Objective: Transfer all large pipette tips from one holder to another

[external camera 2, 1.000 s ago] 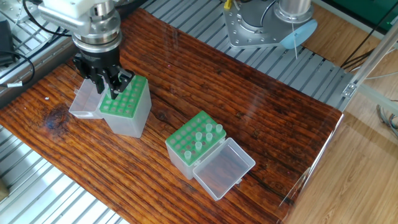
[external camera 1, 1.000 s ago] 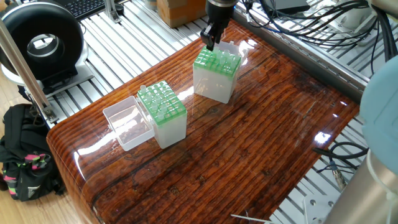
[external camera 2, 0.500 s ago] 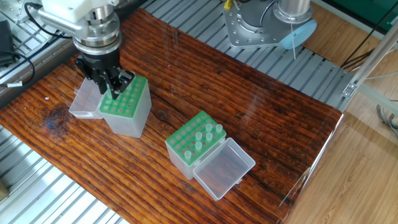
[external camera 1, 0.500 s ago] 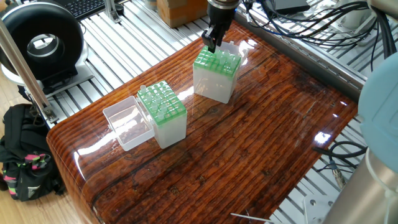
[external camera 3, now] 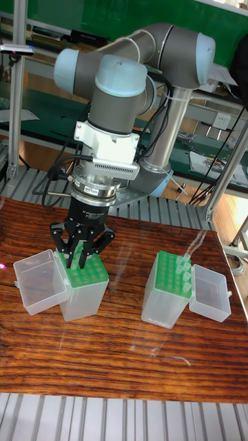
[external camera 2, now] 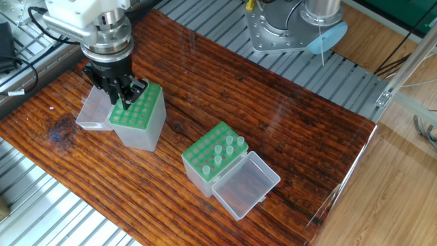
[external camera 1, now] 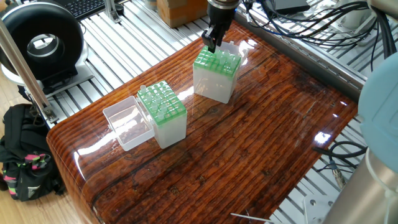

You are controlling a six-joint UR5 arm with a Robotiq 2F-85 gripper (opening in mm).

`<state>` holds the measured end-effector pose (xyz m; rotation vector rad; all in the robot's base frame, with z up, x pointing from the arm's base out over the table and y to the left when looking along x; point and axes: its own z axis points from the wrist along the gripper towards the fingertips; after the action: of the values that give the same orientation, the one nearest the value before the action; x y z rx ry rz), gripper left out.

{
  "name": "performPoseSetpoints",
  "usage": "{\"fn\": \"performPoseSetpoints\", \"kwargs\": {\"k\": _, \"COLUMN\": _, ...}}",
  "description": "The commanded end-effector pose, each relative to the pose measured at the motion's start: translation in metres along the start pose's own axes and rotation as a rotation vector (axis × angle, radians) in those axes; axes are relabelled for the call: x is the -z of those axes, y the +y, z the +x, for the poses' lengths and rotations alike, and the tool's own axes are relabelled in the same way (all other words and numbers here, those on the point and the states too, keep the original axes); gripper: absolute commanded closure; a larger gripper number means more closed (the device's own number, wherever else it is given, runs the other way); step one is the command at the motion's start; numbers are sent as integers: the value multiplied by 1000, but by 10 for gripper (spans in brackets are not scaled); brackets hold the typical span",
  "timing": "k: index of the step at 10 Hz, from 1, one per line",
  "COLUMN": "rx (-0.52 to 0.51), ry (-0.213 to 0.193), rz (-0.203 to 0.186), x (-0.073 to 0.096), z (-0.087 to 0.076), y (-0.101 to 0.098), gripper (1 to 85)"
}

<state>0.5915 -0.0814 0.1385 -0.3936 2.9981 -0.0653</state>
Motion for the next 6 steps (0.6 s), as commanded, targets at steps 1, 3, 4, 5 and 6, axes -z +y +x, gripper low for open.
{"fn": "performPoseSetpoints", "kwargs": {"k": 1, "rx": -6, "ry": -8, "rz": -11, "x": 0, "z": 0, "y": 1, "gripper": 580}}
{"fn": "performPoseSetpoints", "kwargs": {"k": 3, "rx": -4, "ry": -18, "rz": -31, "x": 1, "z": -3, "y": 4, "gripper": 583}}
{"fn": "performPoseSetpoints", "kwargs": {"k": 4, "rx": -1, "ry": -19, "rz": -30, "x": 1, "z": -3, "y": 3, "gripper": 583}}
{"fn": "performPoseSetpoints", "kwargs": {"k": 5, "rx": 0, "ry": -19, "rz": -30, "x": 1, "z": -4, "y": 1, "gripper": 583}}
{"fn": "performPoseSetpoints", "kwargs": {"k": 6, "rx": 2, "ry": -19, "rz": -29, "x": 1, "z": -4, "y": 0, "gripper": 590}}
